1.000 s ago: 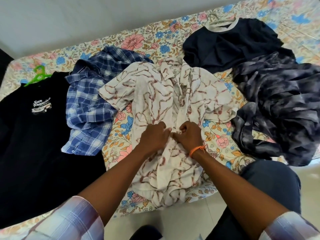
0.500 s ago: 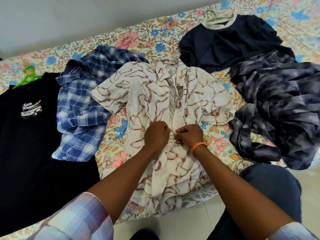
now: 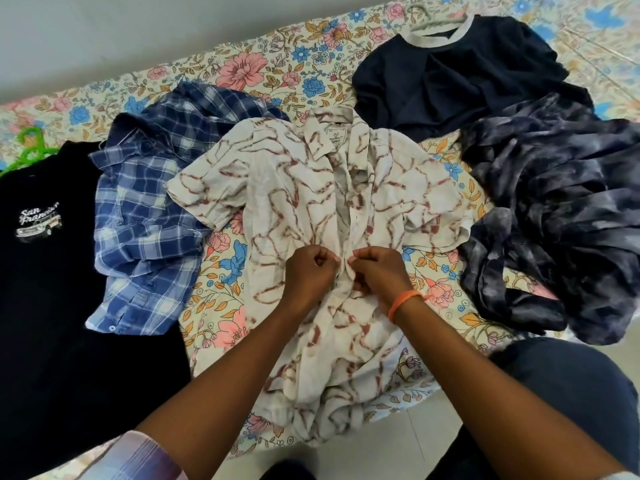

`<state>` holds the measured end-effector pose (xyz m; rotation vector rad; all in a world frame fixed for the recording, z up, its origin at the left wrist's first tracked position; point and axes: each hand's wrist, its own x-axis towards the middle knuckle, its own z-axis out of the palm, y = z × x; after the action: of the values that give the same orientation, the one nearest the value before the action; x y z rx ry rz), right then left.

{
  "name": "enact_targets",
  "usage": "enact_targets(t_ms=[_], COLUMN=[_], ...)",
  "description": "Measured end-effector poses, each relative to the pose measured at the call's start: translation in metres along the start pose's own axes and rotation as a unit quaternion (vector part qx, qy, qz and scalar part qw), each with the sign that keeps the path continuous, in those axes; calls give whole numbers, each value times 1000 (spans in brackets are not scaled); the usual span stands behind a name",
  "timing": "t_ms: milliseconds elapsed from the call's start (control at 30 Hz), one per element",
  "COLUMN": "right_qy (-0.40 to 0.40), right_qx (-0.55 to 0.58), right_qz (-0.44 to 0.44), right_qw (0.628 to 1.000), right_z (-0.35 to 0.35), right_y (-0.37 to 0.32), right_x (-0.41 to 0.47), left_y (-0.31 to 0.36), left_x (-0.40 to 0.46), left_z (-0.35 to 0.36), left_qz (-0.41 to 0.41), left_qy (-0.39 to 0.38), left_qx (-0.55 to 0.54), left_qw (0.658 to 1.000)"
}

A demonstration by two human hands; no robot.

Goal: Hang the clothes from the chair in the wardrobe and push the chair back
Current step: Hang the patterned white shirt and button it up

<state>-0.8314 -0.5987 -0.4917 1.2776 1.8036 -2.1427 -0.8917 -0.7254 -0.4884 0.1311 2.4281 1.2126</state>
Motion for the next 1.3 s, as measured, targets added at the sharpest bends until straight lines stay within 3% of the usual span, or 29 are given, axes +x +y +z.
enact_targets(t_ms=[167, 367, 600, 800, 1300], right_qy=[14, 50, 16, -16, 55], right_qx=[-28, -167, -76, -31, -15], right_qz=[-65, -186, -107, -73, -118], right_qw=[997, 967, 991, 997, 991], right_z=[11, 22, 17, 18, 15], right_y=[11, 13, 24, 31, 25], right_x=[-2, 4, 4, 4, -9], left_y=[-1, -3, -6, 0, 3], left_x=[-10, -11, -11, -15, -23], left_z=[1, -1, 0, 2, 5], left_qz=[2, -36, -68, -41, -51], left_qy=[-5, 8, 7, 22, 51], left_qx=[-51, -112, -154, -87, -99], left_qw=[999, 993, 986, 995, 992])
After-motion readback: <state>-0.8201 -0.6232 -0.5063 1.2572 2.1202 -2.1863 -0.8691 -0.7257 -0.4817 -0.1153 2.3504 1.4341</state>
